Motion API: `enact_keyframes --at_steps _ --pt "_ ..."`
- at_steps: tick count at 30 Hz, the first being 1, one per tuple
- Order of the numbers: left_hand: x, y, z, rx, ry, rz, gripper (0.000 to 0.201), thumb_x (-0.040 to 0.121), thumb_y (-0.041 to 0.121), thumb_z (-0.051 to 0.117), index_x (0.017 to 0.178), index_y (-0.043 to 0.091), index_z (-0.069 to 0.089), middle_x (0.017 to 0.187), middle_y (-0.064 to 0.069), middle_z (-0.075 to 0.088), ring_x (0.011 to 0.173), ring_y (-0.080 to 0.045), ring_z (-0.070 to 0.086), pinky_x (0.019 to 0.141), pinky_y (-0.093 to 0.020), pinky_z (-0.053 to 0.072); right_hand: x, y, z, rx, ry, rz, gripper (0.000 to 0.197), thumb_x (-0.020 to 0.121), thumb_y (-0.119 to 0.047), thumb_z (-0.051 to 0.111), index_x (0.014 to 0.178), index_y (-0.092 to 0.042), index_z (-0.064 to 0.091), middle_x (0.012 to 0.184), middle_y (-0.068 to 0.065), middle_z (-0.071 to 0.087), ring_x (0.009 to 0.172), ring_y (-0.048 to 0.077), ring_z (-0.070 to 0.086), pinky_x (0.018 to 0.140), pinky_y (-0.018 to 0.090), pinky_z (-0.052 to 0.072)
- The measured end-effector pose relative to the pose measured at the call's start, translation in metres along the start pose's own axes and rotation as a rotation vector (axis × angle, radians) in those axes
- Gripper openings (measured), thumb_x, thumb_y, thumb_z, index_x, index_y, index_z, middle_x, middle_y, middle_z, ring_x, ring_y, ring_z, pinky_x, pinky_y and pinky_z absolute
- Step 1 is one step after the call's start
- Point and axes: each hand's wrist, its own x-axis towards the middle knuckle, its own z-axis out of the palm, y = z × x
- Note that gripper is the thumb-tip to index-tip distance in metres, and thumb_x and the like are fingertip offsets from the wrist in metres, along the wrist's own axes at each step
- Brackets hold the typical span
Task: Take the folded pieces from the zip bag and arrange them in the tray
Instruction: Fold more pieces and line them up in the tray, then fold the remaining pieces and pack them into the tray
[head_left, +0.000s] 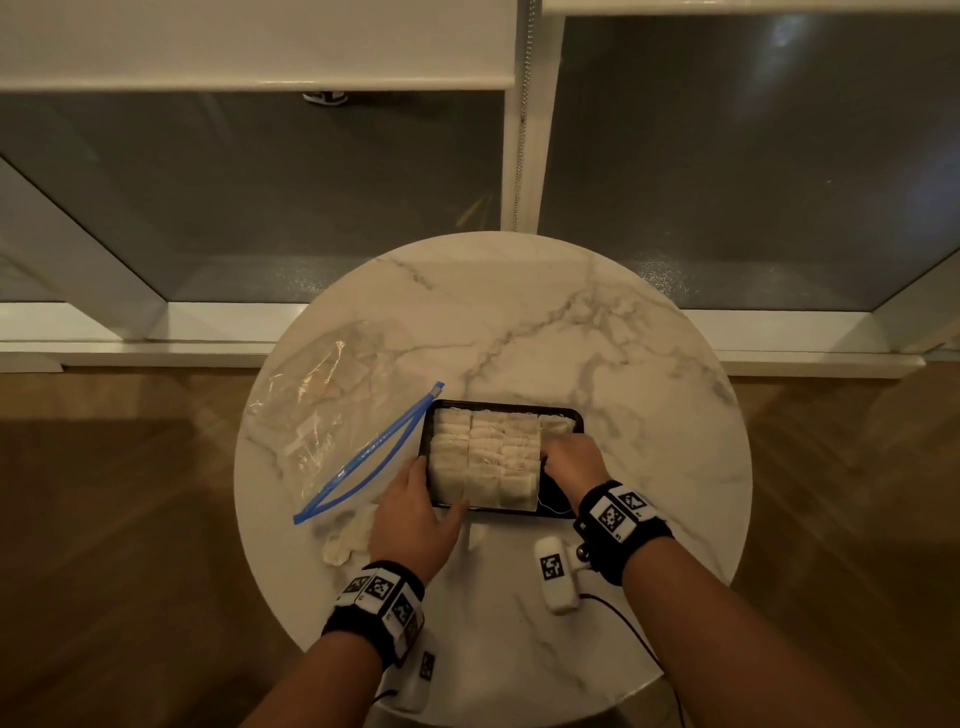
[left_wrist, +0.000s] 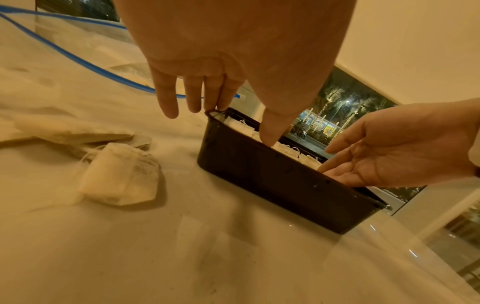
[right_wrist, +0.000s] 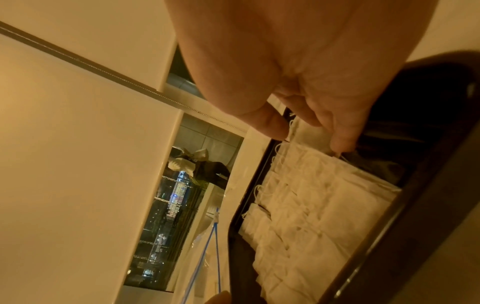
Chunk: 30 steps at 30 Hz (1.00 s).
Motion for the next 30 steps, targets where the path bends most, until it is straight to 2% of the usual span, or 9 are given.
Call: enact_keyframes --at_steps 4,8,12,15,18,21,25,28,30 --pt "-0.013 -0.003 -0.016 -0.087 0.062 0.107 0.046 0.091 0.041 0.069 0.130 0.021 0.055 0.124 0.006 0.058 0.113 -0.010 0.053 0.102 -0.028 0.047 -0.020 -0.003 -0.004 0.234 0.098 -0.024 0.021 0.087 -0.010 0.052 0.075 -0.009 0.069 0.081 0.003 0.072 0.086 0.027 0.070 0.071 0.033 0.054" --pt "-0.028 -0.030 -0.047 -0.019 0.244 0.287 0.017 0.086 0.020 0.074 0.102 0.021 0.071 0.108 0.007 0.062 0.101 -0.012 0.055 0.089 -0.039 0.053 -0.048 -0.015 0.006 0.270 0.177 -0.131 0.020 0.085 -0.019 0.057 0.096 -0.016 0.073 0.097 0.002 0.072 0.092 0.020 0.067 0.085 0.037 0.056" --pt "-0.025 -0.067 -0.083 0.230 0.314 0.317 0.017 0.084 0.031 0.069 0.099 0.029 0.077 0.130 -0.005 0.058 0.122 -0.029 0.049 0.095 -0.047 0.044 -0.071 -0.052 0.039 0.166 0.023 -0.323 0.015 0.091 -0.013 0.062 0.102 -0.017 0.072 0.099 -0.003 0.070 0.092 0.013 0.065 0.087 0.027 0.054" --pt "-0.011 -0.087 -0.100 0.414 0.116 0.253 0.037 0.088 0.050 0.050 0.112 0.036 0.074 0.148 -0.010 0.048 0.133 -0.040 0.041 0.094 -0.055 0.047 -0.092 -0.075 0.073 -0.059 -0.170 -0.406 0.022 0.093 -0.012 0.054 0.103 -0.018 0.073 0.105 -0.003 0.071 0.095 0.013 0.065 0.076 0.011 0.047" --pt "0.002 -0.098 -0.110 0.535 -0.063 0.174 0.051 0.096 0.060 0.036 0.138 0.040 0.055 0.160 -0.008 0.034 0.141 -0.040 0.036 0.098 -0.057 0.045 -0.106 -0.086 0.107 -0.326 -0.248 -0.489 0.034 0.094 -0.015 0.048 0.121 -0.019 0.069 0.123 -0.003 0.066 0.116 0.013 0.059 0.095 0.022 0.044" --pt "0.015 -0.108 -0.118 0.507 -0.111 0.194 0.052 0.102 0.051 0.040 0.151 0.033 0.041 0.163 0.000 0.030 0.141 -0.029 0.040 0.103 -0.052 0.044 -0.114 -0.096 0.134 -0.489 -0.288 -0.558 0.040 0.095 -0.015 0.045 0.130 -0.018 0.062 0.132 0.001 0.062 0.126 0.018 0.053 0.106 0.029 0.041" --pt "0.031 -0.117 -0.134 0.447 -0.001 0.301 0.043 0.099 0.032 0.056 0.141 0.022 0.054 0.151 0.003 0.049 0.122 -0.022 0.060 0.088 -0.045 0.052 -0.117 -0.112 0.156 -0.735 -0.199 -0.764 0.046 0.089 -0.013 0.044 0.132 -0.018 0.057 0.132 0.004 0.059 0.124 0.023 0.050 0.105 0.039 0.042" --pt "0.045 -0.124 -0.151 0.376 0.076 0.407 0.048 0.080 0.008 0.077 0.126 0.016 0.066 0.134 -0.003 0.064 0.102 -0.025 0.069 0.071 -0.042 0.058 -0.118 -0.128 0.167 -0.881 -0.132 -0.905 0.048 0.090 -0.018 0.042 0.137 -0.018 0.053 0.137 0.003 0.057 0.129 0.023 0.047 0.108 0.043 0.036" --pt "0.052 -0.129 -0.165 0.292 0.133 0.457 0.046 0.080 0.002 0.074 0.124 0.013 0.067 0.130 -0.005 0.066 0.098 -0.027 0.070 0.072 -0.043 0.060 -0.118 -0.140 0.177 -0.946 -0.104 -0.928 0.044 0.093 -0.021 0.040 0.135 -0.017 0.055 0.131 0.005 0.061 0.126 0.024 0.050 0.109 0.043 0.034"
